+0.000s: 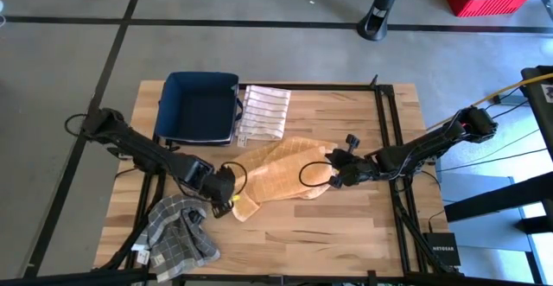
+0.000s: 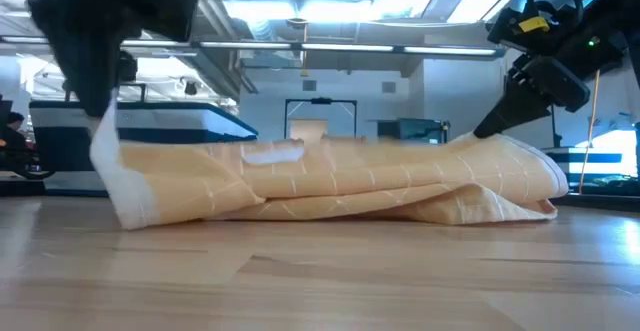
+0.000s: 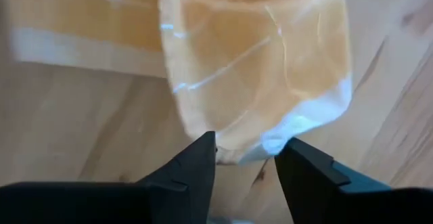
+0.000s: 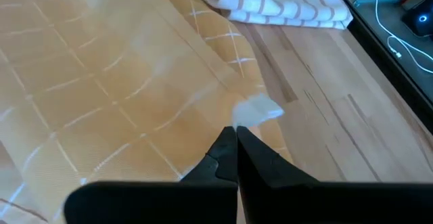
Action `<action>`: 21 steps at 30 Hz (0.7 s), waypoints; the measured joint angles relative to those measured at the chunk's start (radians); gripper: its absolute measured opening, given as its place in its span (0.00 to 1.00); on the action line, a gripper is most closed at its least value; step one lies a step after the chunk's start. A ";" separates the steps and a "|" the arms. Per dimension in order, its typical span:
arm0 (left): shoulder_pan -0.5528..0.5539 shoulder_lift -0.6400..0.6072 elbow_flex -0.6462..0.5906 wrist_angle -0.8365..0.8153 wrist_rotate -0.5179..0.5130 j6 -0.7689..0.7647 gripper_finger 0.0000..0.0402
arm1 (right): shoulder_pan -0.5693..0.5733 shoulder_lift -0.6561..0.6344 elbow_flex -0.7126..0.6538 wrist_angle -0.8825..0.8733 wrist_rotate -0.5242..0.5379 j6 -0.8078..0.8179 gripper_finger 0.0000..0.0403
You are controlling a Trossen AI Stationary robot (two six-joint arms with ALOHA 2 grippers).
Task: Fold towel
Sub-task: Fold the orange towel
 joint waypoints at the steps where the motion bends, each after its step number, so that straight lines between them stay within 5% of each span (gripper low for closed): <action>1: 0.000 -0.020 -0.002 0.000 -0.020 -0.018 0.36 | 0.000 0.000 0.000 0.009 -0.008 -0.009 0.00; 8: -0.004 -0.108 -0.063 0.001 -0.084 -0.127 0.36 | 0.000 0.000 0.000 0.032 -0.024 -0.025 0.00; 15: -0.066 -0.119 -0.138 0.037 0.112 -0.180 0.36 | 0.000 0.000 0.000 0.031 -0.025 -0.037 0.00; 18: -0.065 -0.119 -0.154 0.056 0.061 -0.188 0.36 | 0.000 0.000 0.000 0.031 -0.025 -0.038 0.00; 21: -0.065 -0.119 -0.179 0.127 -0.105 -0.179 0.36 | 0.000 0.000 0.000 0.031 -0.025 -0.038 0.00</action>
